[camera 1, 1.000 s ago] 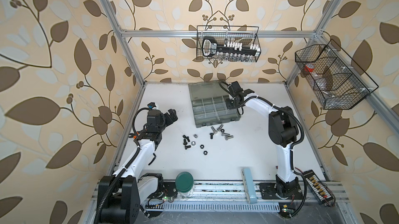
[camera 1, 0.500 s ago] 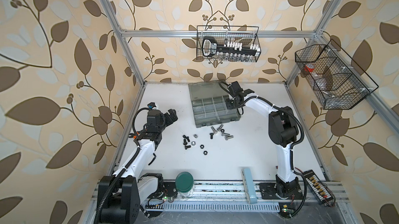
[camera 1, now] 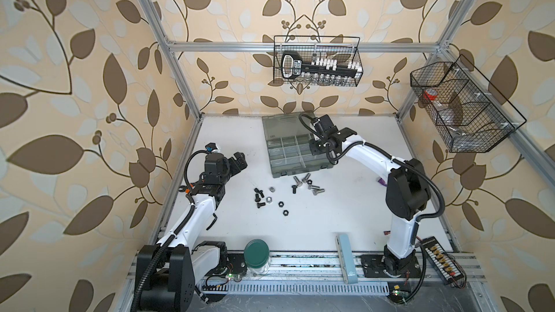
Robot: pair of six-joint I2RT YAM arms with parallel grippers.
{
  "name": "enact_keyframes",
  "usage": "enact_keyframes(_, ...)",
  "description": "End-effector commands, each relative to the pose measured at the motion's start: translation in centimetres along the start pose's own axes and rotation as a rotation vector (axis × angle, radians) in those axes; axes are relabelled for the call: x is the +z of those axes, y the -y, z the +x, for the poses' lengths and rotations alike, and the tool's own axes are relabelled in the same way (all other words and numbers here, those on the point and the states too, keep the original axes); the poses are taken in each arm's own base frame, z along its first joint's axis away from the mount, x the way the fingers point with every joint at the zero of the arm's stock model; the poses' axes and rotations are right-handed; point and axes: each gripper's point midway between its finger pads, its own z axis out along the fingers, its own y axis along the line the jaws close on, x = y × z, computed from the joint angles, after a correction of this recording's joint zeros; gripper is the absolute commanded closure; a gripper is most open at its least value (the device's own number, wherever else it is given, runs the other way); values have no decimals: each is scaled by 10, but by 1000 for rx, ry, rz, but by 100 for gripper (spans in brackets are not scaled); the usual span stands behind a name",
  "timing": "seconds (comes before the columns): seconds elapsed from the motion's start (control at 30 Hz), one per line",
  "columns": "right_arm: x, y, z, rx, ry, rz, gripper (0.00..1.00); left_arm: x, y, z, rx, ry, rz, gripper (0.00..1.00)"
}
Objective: Sort the screws and nuts into containers
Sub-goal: Place the nut into the container, then pick up the nut from the center of the table.
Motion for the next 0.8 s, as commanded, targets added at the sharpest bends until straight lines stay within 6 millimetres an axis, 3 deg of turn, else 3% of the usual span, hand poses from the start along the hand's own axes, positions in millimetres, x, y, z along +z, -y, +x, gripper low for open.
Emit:
enact_keyframes(0.0, -15, -27, 11, -25, 24, -31, 61, -9, 12, -25, -14, 66, 32, 1)
enact_keyframes(0.2, -37, -86, 42, -117, 25, -113, 60, -8, 12, -25, -16, 66, 30, 1)
enact_keyframes(0.37, -43, -130, 70, -201, -10, -186, 59, -9, 11, -26, -24, 75, 24, 1)
enact_keyframes(0.63, -25, -174, 122, -307, -120, -260, 59, -12, 11, -25, -34, 80, 30, 1)
enact_keyframes(0.77, -10, -181, 134, -327, -153, -262, 57, -13, 10, -26, -32, 82, 24, 1)
